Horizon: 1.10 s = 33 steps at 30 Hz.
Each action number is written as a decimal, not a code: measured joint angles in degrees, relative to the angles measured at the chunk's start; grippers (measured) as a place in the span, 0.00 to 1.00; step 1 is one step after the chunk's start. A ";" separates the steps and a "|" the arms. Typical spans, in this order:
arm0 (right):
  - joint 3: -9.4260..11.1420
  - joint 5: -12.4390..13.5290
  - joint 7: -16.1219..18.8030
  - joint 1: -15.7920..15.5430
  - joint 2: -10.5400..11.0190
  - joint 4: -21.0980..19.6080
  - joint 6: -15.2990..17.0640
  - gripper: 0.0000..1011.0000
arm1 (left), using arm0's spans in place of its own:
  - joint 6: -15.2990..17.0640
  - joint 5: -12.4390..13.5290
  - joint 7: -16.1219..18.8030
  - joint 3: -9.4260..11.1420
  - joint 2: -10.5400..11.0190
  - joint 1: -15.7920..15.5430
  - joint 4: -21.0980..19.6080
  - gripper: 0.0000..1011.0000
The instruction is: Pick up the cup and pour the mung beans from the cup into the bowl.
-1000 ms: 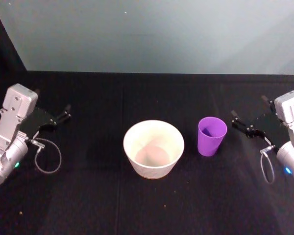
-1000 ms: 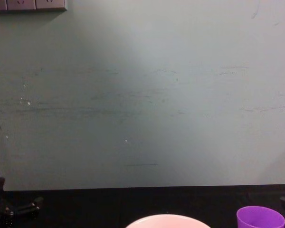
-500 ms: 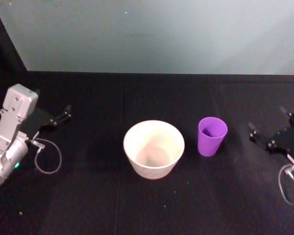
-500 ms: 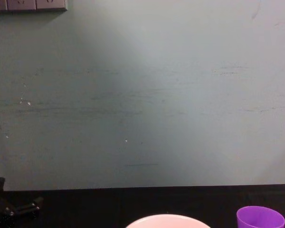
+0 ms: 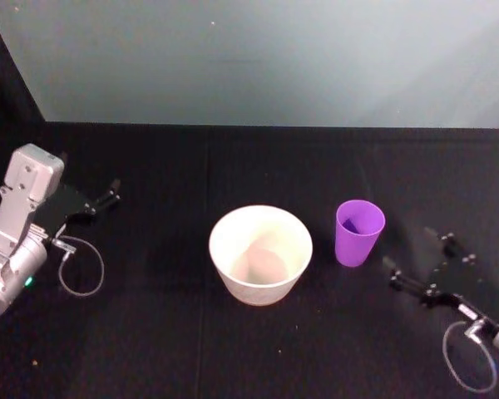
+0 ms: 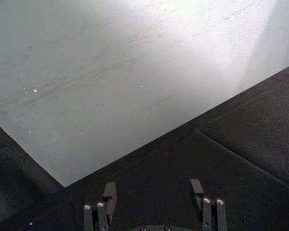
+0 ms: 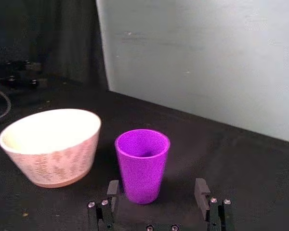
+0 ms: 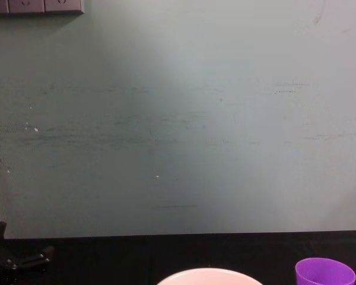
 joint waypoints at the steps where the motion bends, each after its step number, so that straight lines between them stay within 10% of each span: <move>1: -0.51 0.00 0.75 0.71 -0.71 0.66 0.50 0.99 | 0.00 0.00 0.00 0.00 0.00 0.00 0.00 0.99; 33: -3.02 -5.65 3.22 13.36 -12.97 12.06 5.36 0.99 | 0.00 0.00 0.00 0.00 0.00 -0.01 0.00 0.99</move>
